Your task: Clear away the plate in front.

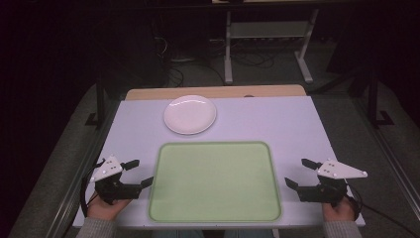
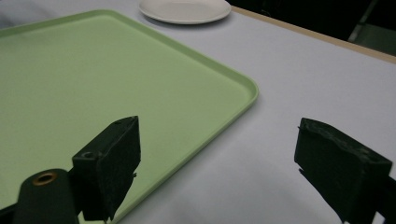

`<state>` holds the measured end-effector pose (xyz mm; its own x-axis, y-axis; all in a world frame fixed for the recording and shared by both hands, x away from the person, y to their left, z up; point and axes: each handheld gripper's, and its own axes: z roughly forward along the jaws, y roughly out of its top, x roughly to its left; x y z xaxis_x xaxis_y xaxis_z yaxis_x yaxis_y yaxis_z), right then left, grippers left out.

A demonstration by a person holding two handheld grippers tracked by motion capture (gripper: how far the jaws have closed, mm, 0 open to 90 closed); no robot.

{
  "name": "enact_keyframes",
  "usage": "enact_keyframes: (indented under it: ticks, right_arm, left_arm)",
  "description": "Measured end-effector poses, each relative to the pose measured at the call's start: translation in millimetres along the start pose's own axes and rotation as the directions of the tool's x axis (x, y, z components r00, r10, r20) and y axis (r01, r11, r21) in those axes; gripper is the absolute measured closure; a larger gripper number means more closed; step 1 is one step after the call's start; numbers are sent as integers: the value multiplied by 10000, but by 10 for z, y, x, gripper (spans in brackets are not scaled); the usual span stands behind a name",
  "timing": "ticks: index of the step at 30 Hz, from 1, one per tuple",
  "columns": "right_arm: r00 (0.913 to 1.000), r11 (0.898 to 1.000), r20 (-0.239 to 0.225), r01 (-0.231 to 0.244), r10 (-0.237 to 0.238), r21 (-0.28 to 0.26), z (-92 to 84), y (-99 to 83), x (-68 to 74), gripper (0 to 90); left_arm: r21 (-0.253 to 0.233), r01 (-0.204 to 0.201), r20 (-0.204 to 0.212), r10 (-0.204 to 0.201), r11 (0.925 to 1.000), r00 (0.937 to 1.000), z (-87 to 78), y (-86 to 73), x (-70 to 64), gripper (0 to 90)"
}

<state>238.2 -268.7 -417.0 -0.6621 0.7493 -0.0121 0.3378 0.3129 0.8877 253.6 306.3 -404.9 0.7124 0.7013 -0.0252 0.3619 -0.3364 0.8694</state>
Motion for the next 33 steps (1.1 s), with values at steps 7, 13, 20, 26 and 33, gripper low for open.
enact_keyframes:
  ticks: [7,13,20,26,33]
  right_arm:
    - [10000,10000,-6,13,-13,-25,-8,0,9,137]
    - [10000,10000,-24,38,-38,-9,-4,4,17,137]
    - [10000,10000,12,14,-14,29,4,-1,15,137]
    - [10000,10000,-16,82,-82,47,13,1,24,137]
    - [9999,9999,-7,143,-143,91,14,6,31,137]
  left_arm:
    - [-10,17,47,-17,10000,10000,0,4,-8,183]
    - [-27,49,86,-48,10000,10000,4,8,-8,183]
    - [-161,151,228,-148,9998,9996,-7,27,-12,183]
    - [-125,363,441,-358,9993,9984,16,35,-8,183]
    - [45,556,586,-558,9984,9967,79,27,3,184]
